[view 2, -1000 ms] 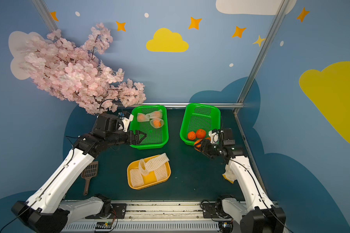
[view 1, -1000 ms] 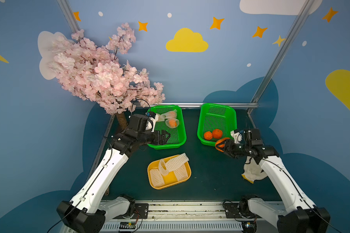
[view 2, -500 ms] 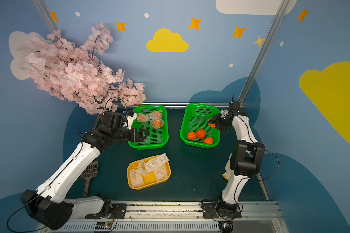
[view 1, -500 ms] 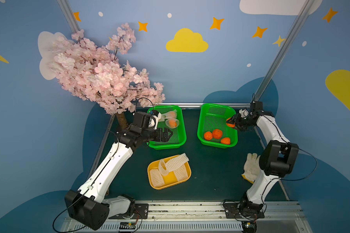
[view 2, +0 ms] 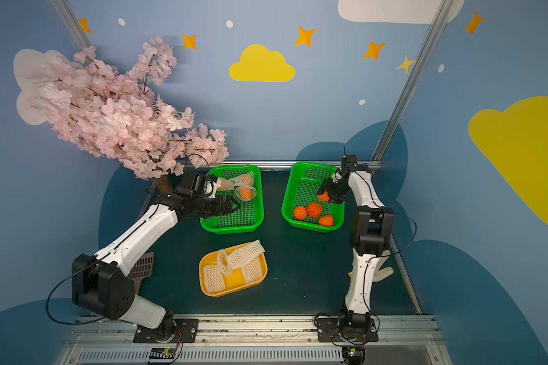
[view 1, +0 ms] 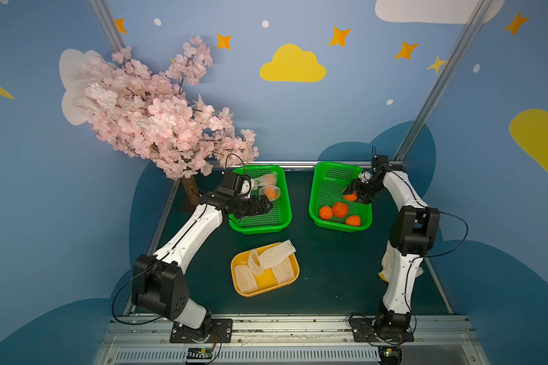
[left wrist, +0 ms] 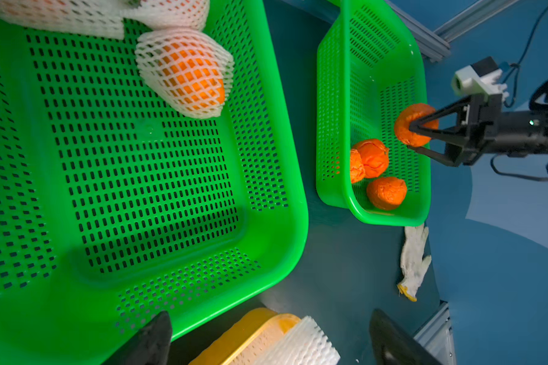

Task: Remove foam nets from oranges
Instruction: Place the orange in the basket.

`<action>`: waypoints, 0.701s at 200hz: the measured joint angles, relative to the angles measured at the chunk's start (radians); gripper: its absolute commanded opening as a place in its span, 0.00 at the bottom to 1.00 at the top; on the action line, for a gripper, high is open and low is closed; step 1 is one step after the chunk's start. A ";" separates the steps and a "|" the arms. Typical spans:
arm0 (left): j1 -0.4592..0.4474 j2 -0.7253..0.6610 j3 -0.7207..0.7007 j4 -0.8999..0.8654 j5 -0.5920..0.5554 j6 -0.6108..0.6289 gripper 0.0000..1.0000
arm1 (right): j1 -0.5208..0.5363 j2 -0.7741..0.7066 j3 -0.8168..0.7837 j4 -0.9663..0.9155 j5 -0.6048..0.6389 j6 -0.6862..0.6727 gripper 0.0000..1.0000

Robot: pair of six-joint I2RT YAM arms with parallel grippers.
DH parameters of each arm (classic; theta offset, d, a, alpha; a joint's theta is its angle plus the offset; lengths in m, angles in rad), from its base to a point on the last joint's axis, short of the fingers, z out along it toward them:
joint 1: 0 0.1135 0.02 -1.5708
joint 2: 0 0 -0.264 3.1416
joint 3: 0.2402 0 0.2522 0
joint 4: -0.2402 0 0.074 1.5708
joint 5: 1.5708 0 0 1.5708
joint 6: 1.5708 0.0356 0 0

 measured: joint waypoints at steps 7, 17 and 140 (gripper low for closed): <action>0.004 0.027 0.018 0.001 -0.005 -0.006 0.97 | -0.001 0.000 -0.004 -0.009 0.009 -0.004 0.76; 0.007 0.069 0.050 0.001 -0.011 -0.016 0.97 | -0.003 -0.003 -0.011 -0.020 0.018 -0.008 0.77; 0.024 0.626 0.483 -0.027 -0.080 -0.256 0.98 | 0.163 -0.684 -0.407 -0.026 0.018 -0.072 0.81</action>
